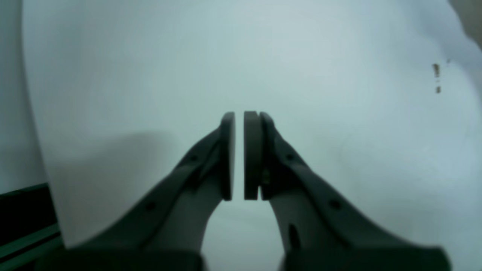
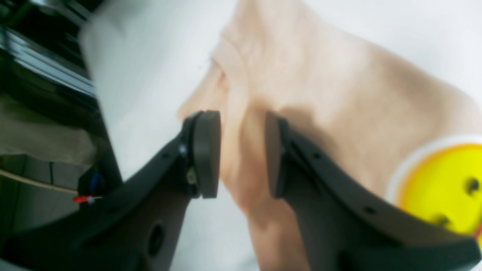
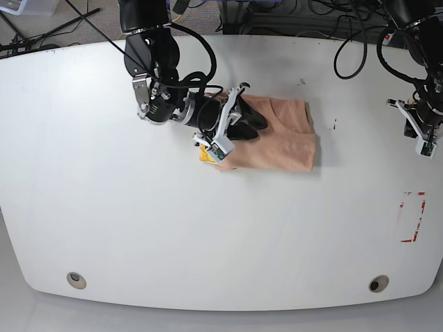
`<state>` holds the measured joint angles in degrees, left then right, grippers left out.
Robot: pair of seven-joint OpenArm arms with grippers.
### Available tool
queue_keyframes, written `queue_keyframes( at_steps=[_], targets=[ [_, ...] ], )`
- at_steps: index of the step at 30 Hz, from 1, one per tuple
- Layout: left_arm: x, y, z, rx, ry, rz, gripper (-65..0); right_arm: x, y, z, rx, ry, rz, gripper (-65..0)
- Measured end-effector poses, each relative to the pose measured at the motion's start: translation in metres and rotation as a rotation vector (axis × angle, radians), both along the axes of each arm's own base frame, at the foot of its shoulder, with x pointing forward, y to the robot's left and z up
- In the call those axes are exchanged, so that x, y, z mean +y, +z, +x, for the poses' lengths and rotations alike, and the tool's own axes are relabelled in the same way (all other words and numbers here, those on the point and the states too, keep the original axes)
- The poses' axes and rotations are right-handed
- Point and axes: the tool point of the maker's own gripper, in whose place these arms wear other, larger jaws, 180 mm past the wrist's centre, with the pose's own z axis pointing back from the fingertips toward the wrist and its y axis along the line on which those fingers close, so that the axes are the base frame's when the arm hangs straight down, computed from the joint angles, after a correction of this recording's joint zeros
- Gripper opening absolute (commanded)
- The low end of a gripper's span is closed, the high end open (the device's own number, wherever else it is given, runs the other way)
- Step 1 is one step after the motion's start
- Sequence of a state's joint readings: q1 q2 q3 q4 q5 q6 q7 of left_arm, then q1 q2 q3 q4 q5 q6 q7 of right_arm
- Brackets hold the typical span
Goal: Fold the T-shirt properly
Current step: 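Press the folded end down with the right gripper and release it, then grasp the folded shirt bundle with both grippers and lift it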
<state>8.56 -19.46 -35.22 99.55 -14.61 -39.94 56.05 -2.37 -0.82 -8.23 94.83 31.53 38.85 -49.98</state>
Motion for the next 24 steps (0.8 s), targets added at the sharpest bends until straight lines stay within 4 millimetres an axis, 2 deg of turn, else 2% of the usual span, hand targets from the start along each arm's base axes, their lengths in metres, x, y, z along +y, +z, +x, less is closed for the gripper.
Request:
queue_keyframes(
  at_steps=[5,8,10,13,16,20,22,24],
  targets=[
    [0.001,0.0,-0.002,0.004,0.002,0.004,-62.6,0.006,-0.035,0.017,0.037,-0.001,-0.106,-46.9],
    [-0.003,0.003,0.0,-0.009,-0.007,0.005,-62.6,0.004,-0.045,0.024,0.046,-0.026,-0.096,-46.9],
    [-0.013,0.005,0.004,-0.026,-0.022,-0.001,-62.6,0.001,-0.05,0.022,0.056,-0.024,-0.104,-46.9],
    [-0.047,0.004,0.011,-0.037,-0.092,-0.018,-62.6,-0.007,-0.038,0.023,0.024,-0.024,-0.105,-46.9],
    [-0.087,0.005,0.019,-0.06,-0.185,-0.053,-62.6,-0.014,-0.011,0.027,-0.023,-0.01,-0.066,-46.9],
    [-0.139,0.003,0.031,-0.074,-0.298,-0.107,-62.6,-0.045,0.007,0.047,-0.04,-0.111,-0.07,-46.9],
    [-0.16,0.001,0.033,-0.076,-0.332,-0.139,-62.6,-0.059,0.01,0.057,-0.032,-0.167,-0.068,-46.9],
    [-0.182,-0.004,0.032,-0.069,-0.365,-0.173,-62.6,-0.075,0.002,0.063,-0.021,-0.183,-0.105,-46.9]
  ],
)
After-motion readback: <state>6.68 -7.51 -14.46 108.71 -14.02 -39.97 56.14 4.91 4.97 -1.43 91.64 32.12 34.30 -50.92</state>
